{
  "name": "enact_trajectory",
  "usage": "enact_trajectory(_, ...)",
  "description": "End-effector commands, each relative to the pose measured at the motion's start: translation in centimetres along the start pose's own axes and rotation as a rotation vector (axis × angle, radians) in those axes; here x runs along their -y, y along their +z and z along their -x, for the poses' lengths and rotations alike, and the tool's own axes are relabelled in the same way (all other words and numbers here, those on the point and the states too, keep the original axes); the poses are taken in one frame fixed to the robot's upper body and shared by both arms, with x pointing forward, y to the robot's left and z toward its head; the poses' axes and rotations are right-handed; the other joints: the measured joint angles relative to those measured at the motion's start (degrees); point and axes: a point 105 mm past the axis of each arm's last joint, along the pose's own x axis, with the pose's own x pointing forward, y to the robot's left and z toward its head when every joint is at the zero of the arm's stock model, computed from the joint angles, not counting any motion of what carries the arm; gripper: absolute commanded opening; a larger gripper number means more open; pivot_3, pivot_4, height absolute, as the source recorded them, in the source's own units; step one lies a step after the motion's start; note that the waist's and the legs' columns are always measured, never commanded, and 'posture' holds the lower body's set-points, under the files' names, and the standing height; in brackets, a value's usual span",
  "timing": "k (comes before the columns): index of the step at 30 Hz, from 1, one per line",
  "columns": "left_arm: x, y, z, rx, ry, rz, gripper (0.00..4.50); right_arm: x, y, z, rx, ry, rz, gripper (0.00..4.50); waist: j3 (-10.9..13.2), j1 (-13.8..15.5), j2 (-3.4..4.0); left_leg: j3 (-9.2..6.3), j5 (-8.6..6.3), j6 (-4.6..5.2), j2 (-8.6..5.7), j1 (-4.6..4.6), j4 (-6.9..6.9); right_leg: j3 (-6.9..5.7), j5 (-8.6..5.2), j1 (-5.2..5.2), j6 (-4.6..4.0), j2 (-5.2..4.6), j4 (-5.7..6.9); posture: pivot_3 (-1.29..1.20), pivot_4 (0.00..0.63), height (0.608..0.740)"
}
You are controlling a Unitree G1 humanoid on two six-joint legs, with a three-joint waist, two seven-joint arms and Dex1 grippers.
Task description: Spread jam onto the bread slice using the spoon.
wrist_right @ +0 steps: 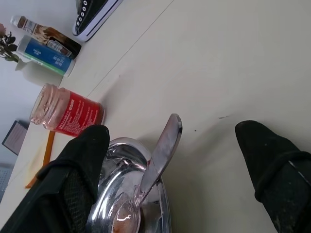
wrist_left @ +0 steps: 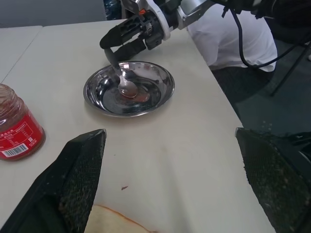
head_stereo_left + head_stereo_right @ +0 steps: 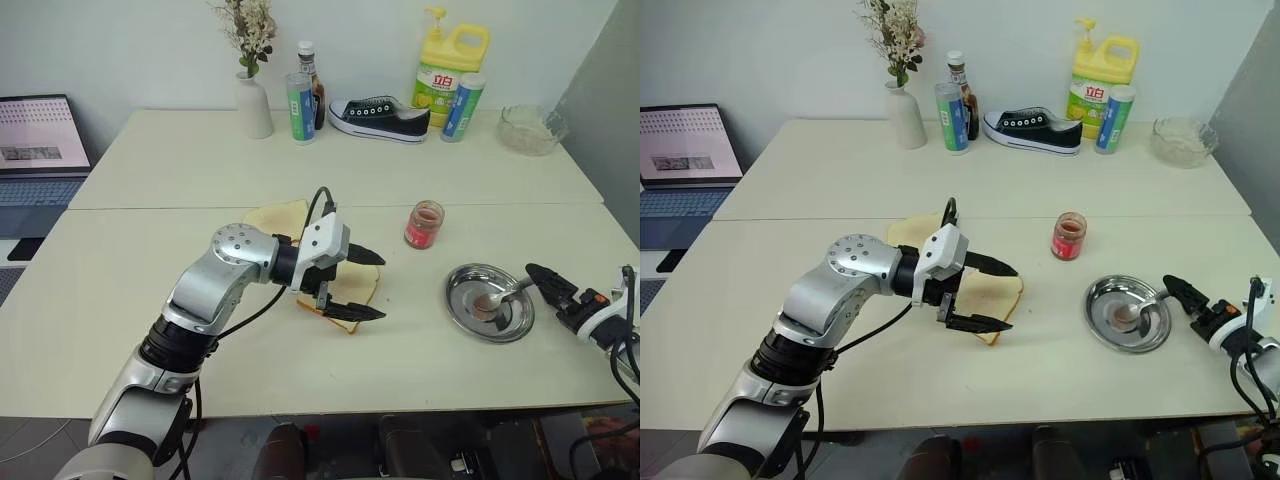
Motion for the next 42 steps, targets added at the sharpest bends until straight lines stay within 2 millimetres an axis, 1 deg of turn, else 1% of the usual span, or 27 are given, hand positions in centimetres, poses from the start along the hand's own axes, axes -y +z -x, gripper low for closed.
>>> enact_trajectory(1,0.0,1.2,0.3,0.026,0.005,-0.042,4.44,-0.6,0.0,-0.5,-0.006,0.037,0.0,4.5,0.0,-0.2,0.0,0.01,0.0,0.0,0.0,0.0,0.0,0.01,0.0,0.0,0.01,0.0,0.0,0.0,0.15,0.74)
enact_trajectory(3,-0.1,1.2,0.3,0.024,0.004,-0.044,4.44,-0.7,0.0,-0.7,-0.007,0.045,-0.003,4.5,0.0,-0.4,0.0,0.02,0.0,0.0,0.0,0.01,0.0,0.02,0.01,0.0,0.02,0.0,0.0,0.0,0.15,0.74)
enact_trajectory(4,-0.1,1.2,0.2,0.023,0.004,-0.045,4.5,-0.7,0.0,-0.7,-0.008,0.048,-0.004,4.12,0.0,-0.5,0.0,0.01,0.0,0.0,0.0,0.01,0.0,0.02,0.01,0.0,0.02,0.0,0.01,0.0,0.15,0.74)
enact_trajectory(6,-0.1,1.2,0.2,0.022,0.002,-0.047,4.5,-1.0,-0.3,-0.8,-0.02,0.065,-0.005,3.53,0.0,-0.5,0.01,0.01,0.0,0.0,0.0,0.01,-0.02,0.01,0.01,0.0,0.02,0.0,0.01,0.0,0.15,0.74)
enact_trajectory(9,-0.1,1.3,0.1,0.02,0.001,-0.05,4.5,-1.2,-0.6,-0.9,-0.029,0.077,-0.003,2.41,0.0,-0.4,0.01,-0.04,0.0,0.0,0.0,-0.03,-0.04,-0.03,0.02,-0.01,-0.02,0.0,-0.01,0.0,0.15,0.74)
enact_trajectory(15,-0.3,1.3,0.0,0.022,0.003,-0.054,4.5,-1.1,-0.4,-0.8,-0.015,0.071,-0.005,0.3,0.0,-0.3,0.0,-0.04,0.0,0.0,-0.02,-0.06,-0.01,-0.04,0.03,0.0,-0.03,-0.03,-0.06,0.0,0.15,0.74)
enact_trajectory(16,-0.3,1.3,0.0,0.023,0.004,-0.055,4.5,-1.1,-0.3,-0.8,-0.01,0.069,-0.005,0.02,0.0,-0.3,0.01,-0.04,0.0,0.0,-0.02,-0.06,0.0,-0.05,0.03,0.01,-0.02,-0.03,-0.06,0.0,0.15,0.74)
enact_trajectory(23,-0.4,1.3,-0.1,0.029,0.009,-0.058,4.5,-1.5,0.3,-0.5,0.009,0.075,0.005,0.02,0.0,0.0,0.01,-0.06,0.0,0.0,-0.02,-0.03,-0.02,-0.07,0.01,0.04,0.0,-0.02,-0.05,0.0,0.15,0.74)
enact_trajectory(24,-0.4,1.3,-0.1,0.029,0.009,-0.058,4.5,-1.6,0.4,-0.5,0.012,0.079,0.008,0.02,0.0,0.0,0.01,-0.07,0.0,0.0,-0.02,-0.03,-0.02,-0.07,0.02,0.04,-0.01,-0.02,-0.05,0.0,0.15,0.74)
enact_trajectory(25,-0.4,1.3,0.0,0.03,0.012,-0.059,4.5,-2.2,0.7,-0.5,0.021,0.092,0.025,0.02,0.0,0.1,0.01,-0.07,0.0,0.0,-0.02,-0.03,-0.02,-0.07,0.02,0.04,-0.01,-0.02,-0.04,0.0,0.15,0.74)
enact_trajectory(28,-0.5,1.2,0.3,0.03,0.026,-0.056,4.5,-5.0,1.7,-0.3,0.047,0.163,0.076,0.02,0.0,0.1,0.02,-0.06,0.0,0.0,-0.02,-0.03,-0.01,-0.06,0.02,0.03,0.0,-0.03,-0.04,0.0,0.15,0.74)
enact_trajectory(29,-0.6,1.2,0.5,0.032,0.032,-0.049,4.5,-6.2,2.0,-0.3,0.058,0.194,0.097,0.02,0.0,0.1,0.02,-0.06,0.0,0.0,-0.02,-0.05,-0.02,-0.05,0.02,0.0,0.0,-0.02,-0.04,0.0,0.15,0.74)
enact_trajectory(31,-0.6,1.1,1.1,0.042,0.057,-0.019,4.5,-10.7,3.3,-0.3,0.102,0.294,0.188,0.02,0.0,0.0,0.08,-0.07,0.0,0.0,-0.02,-0.05,-0.03,-0.06,0.01,-0.01,0.01,-0.02,-0.03,0.0,0.15,0.74)
enact_trajectory(32,-0.6,1.0,1.3,0.045,0.065,-0.008,4.5,-12.1,3.6,-0.2,0.118,0.322,0.215,0.02,0.1,-0.3,0.14,-0.06,0.0,0.0,-0.01,-0.07,-0.04,-0.04,0.01,-0.05,0.0,-0.01,-0.02,0.0,0.15,0.74)
enact_trajectory(33,-0.8,0.9,1.6,0.052,0.089,0.002,4.5,-13.7,4.1,-0.4,0.136,0.328,0.276,0.02,0.1,-0.4,0.14,-0.07,0.0,0.0,0.0,-0.07,-0.04,-0.02,0.01,-0.07,0.01,0.0,0.0,0.0,0.15,0.74)
enact_trajectory(35,-1.3,0.7,1.9,0.07,0.141,0.018,4.5,-16.0,4.7,-1.2,0.173,0.329,0.379,0.02,0.1,-0.5,0.15,-0.1,0.0,0.0,0.0,-0.07,-0.05,-0.06,-0.01,-0.07,0.03,0.01,0.01,0.0,0.15,0.74)
enact_trajectory(36,-1.7,0.6,2.0,0.082,0.173,0.023,4.5,-16.9,5.2,-1.7,0.199,0.319,0.411,0.02,0.1,-0.4,0.14,-0.11,0.0,0.0,0.0,-0.07,-0.04,-0.06,-0.01,-0.07,0.04,0.01,0.01,0.0,0.15,0.74)
enact_trajectory(37,-1.9,0.6,2.0,0.089,0.191,0.026,4.5,-17.3,5.5,-2.0,0.216,0.31,0.422,0.02,0.1,-0.3,0.14,-0.16,0.0,0.0,0.01,-0.1,-0.04,-0.12,-0.03,-0.06,0.07,0.01,-0.01,0.0,0.15,0.74)
enact_trajectory(39,-3.0,0.6,1.9,0.125,0.27,0.044,4.5,-19.0,6.2,-3.4,0.262,0.306,0.463,0.02,0.1,-0.1,0.14,-0.16,0.0,0.0,-0.01,-0.14,-0.01,-0.13,-0.01,-0.06,0.04,-0.01,-0.04,0.0,0.15,0.74)
enact_trajectory(41,-3.7,0.5,1.7,0.15,0.327,0.057,4.5,-20.4,6.4,-4.7,0.287,0.306,0.52,0.02,0.1,0.2,0.14,-0.14,0.0,0.0,-0.03,-0.18,0.0,-0.12,0.03,-0.08,-0.01,-0.03,-0.06,0.0,0.15,0.74)
enact_trajectory(42,-3.9,0.5,1.5,0.157,0.346,0.059,4.5,-20.7,6.3,-5.3,0.294,0.301,0.556,0.02,0.1,0.4,0.14,-0.13,0.0,0.0,-0.04,-0.21,0.0,-0.11,0.05,-0.1,-0.06,-0.05,-0.05,0.0,0.15,0.74)
